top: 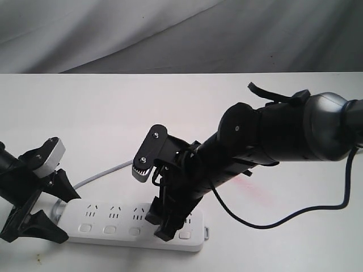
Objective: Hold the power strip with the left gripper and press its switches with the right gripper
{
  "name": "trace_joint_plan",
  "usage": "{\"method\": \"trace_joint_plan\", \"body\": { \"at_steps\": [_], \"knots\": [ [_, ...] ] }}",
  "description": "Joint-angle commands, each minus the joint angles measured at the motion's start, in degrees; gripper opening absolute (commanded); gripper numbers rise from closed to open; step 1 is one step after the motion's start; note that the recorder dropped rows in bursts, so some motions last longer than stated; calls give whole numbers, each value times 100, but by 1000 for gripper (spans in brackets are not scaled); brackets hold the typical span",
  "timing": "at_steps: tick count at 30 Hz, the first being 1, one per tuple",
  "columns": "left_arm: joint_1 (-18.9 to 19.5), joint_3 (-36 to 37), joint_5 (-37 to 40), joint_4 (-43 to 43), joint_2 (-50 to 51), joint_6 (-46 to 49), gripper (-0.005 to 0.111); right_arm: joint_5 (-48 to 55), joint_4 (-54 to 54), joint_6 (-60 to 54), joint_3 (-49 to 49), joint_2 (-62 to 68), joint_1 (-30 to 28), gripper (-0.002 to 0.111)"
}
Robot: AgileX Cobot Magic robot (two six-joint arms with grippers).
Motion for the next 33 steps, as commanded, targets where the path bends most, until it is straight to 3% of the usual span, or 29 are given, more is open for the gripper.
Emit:
{"method": "trace_joint_plan", "body": {
  "at_steps": [1, 14, 21, 28, 33],
  "knots": [
    [-28, 98, -366, 469, 83, -128, 64, -6, -37, -92, 14, 25, -28, 64],
    [-28, 98, -366, 469, 83, -128, 64, -11, -68, -92, 2, -371, -6, 64],
    [-28, 98, -375, 469, 83, -128, 64, 102, -319, 12, 167, 571, -6, 64],
    [-28, 98, -375, 469, 83, -128, 64, -72, -293, 72, 177, -522, -46, 64],
    [-28, 98, -375, 469, 83, -128, 64, -48, -340, 131, 462, -956, -391, 64]
  ]
}}
